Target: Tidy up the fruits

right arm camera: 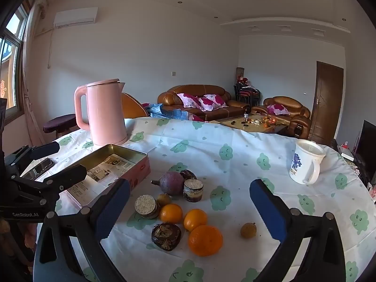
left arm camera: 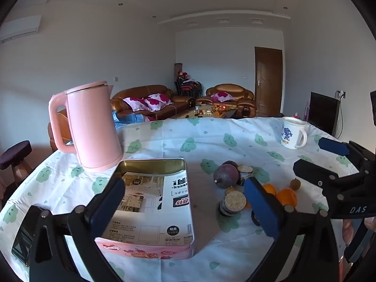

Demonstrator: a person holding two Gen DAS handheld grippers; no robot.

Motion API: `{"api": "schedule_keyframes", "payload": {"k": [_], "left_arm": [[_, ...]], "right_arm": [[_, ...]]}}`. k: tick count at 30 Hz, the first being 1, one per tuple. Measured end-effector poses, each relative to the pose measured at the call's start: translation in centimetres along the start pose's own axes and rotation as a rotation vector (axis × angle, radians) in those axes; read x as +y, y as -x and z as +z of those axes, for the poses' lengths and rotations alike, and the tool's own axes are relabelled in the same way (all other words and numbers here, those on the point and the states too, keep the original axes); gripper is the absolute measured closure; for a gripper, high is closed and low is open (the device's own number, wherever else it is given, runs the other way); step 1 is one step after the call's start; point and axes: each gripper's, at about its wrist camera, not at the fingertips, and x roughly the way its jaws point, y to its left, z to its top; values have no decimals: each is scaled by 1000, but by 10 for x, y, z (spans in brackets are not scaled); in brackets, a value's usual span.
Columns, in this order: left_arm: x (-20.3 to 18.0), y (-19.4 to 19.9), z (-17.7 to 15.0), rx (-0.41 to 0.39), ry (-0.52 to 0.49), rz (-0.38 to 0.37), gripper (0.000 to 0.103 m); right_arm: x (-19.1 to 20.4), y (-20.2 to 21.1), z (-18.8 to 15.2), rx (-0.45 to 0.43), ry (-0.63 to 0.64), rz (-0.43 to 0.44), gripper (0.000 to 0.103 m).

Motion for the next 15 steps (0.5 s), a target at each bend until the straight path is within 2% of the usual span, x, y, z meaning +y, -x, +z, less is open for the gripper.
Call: {"api": "schedule_keyframes", "payload": {"k": [5,8,15], "left_arm": [[-5,0,-1,4,-17,0,0],[-11,-2,-8,9,-20,-2,0],[-5,-4,-6,22,2,-24,0]], "right_arm": [[2,2,4,-5,-8,7,1],[-2,-1,-6,0,-13,4,1],[-6,1,-6,6,-40,6,1]]}}
